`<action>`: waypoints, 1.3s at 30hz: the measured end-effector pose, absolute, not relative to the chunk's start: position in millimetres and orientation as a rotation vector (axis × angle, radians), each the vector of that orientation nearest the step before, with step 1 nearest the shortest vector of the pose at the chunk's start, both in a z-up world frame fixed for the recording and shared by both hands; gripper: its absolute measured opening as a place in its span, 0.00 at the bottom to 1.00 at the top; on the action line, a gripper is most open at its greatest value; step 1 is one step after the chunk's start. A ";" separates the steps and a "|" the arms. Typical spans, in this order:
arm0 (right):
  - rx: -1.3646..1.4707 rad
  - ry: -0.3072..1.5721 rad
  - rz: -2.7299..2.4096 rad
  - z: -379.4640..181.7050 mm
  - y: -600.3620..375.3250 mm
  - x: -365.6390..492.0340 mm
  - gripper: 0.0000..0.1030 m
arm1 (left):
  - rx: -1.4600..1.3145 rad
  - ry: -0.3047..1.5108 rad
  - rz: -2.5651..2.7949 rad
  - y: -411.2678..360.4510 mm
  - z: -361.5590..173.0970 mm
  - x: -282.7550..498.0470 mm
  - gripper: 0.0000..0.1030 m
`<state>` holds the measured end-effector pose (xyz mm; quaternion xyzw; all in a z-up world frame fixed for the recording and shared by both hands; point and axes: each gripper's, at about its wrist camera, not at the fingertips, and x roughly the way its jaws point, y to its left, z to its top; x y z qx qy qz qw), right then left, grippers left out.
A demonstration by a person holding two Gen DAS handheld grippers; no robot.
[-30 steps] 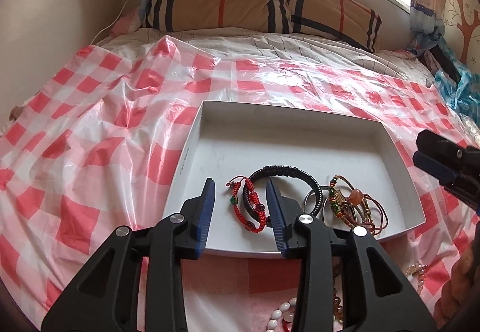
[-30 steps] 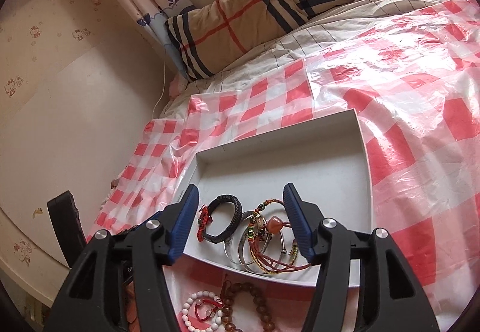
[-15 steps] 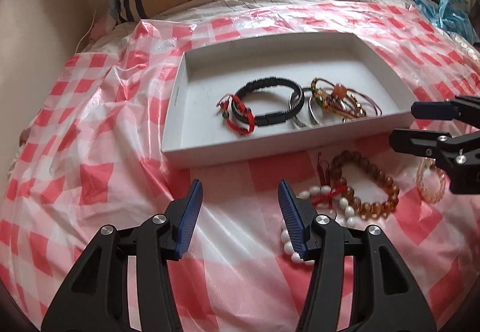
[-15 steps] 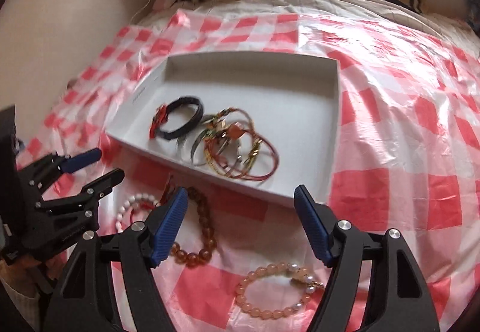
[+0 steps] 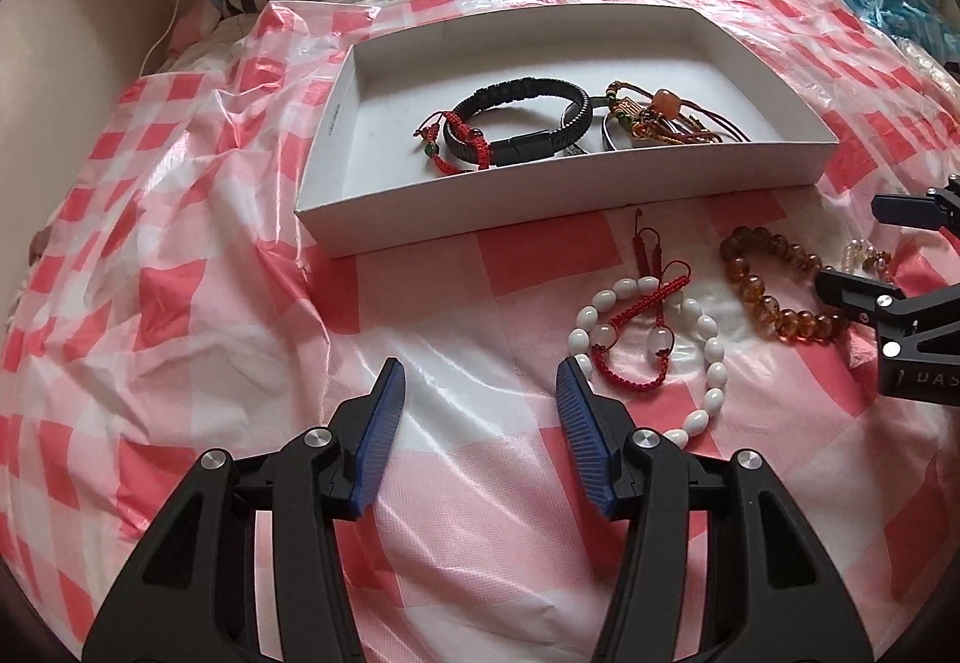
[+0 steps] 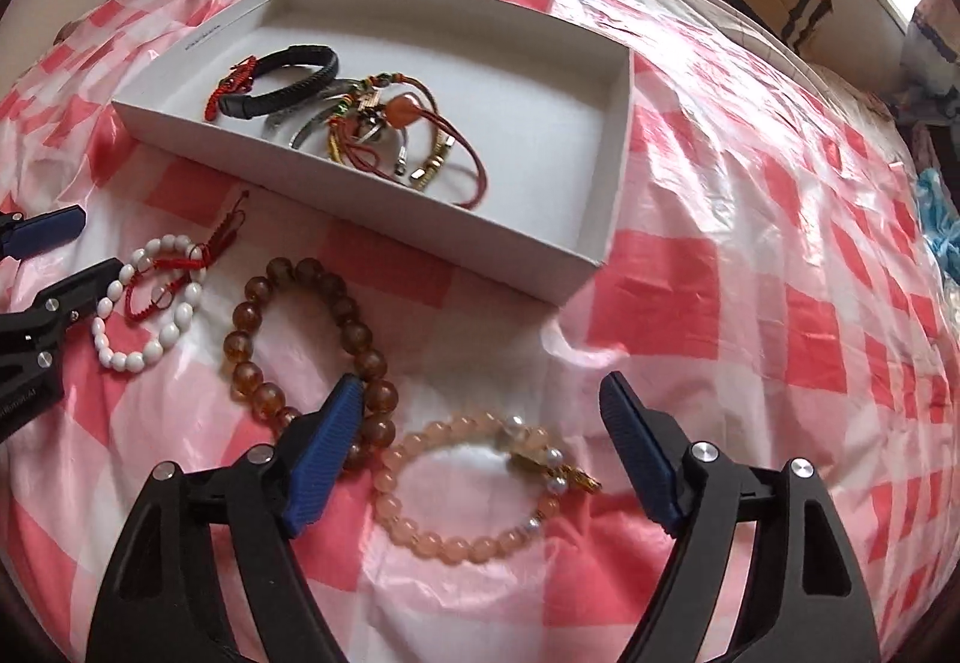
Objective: Organize jewelry
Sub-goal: 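Move both tools back over the white bead and red string bracelets, then grasp the red string bracelet with the right tool and lift it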
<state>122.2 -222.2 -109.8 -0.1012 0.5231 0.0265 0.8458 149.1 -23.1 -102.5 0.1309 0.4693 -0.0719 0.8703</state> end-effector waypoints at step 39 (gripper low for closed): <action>0.272 1.053 0.496 -101.1 -187.2 141.2 0.65 | 0.321 1.028 -0.266 -19.7 -104.2 135.7 0.48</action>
